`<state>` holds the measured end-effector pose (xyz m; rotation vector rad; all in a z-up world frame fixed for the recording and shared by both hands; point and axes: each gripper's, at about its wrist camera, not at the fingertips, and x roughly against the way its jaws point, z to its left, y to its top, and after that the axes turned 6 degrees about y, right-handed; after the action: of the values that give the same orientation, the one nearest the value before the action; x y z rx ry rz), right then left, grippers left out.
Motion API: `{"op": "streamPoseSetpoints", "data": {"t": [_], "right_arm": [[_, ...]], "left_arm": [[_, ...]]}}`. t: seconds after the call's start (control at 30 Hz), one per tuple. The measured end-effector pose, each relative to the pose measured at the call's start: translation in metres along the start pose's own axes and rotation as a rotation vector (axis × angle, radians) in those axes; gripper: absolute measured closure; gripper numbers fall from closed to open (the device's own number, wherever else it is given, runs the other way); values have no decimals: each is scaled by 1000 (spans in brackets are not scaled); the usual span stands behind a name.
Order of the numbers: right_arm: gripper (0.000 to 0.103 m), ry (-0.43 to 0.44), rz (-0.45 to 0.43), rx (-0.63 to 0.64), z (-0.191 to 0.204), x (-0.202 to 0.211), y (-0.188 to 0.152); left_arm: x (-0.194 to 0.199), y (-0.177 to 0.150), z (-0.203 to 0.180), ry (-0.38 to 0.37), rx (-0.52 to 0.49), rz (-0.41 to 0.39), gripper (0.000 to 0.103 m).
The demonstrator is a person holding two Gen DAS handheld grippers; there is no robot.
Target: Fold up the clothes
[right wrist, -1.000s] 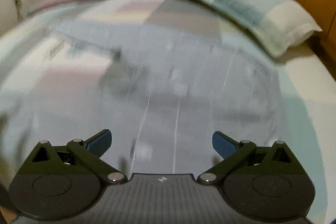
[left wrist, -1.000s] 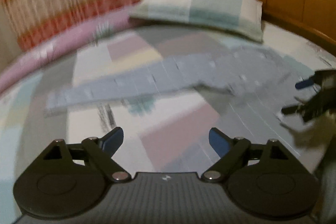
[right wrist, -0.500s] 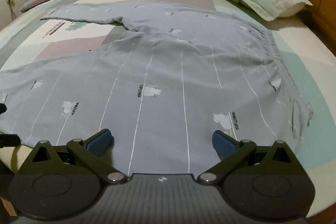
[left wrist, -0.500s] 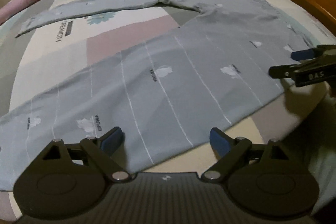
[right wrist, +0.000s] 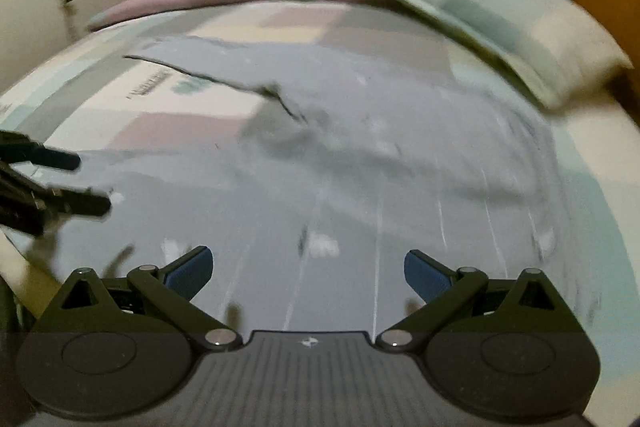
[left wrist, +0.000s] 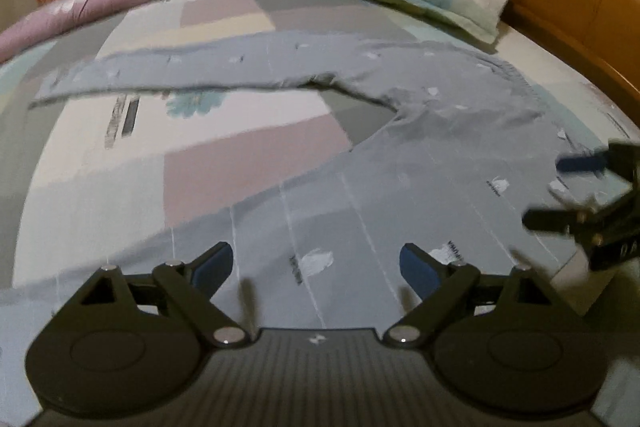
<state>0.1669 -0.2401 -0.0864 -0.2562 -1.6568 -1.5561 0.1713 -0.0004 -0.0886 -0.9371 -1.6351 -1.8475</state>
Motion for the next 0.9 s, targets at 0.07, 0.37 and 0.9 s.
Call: {"op": "streamPoseSetpoints", "data": {"t": [0.07,0.37,0.9], "right_arm": [[0,25,-18,23,1,-14,13],[0,44,-9,-57,5,-103,60],[0,124,37,163,22,-183,146]], "left_arm": [[-1,-4,10,40,22,8,13],[1,-6,52,76,127,14,13],[13,3,80,32,179,-22,13]]}}
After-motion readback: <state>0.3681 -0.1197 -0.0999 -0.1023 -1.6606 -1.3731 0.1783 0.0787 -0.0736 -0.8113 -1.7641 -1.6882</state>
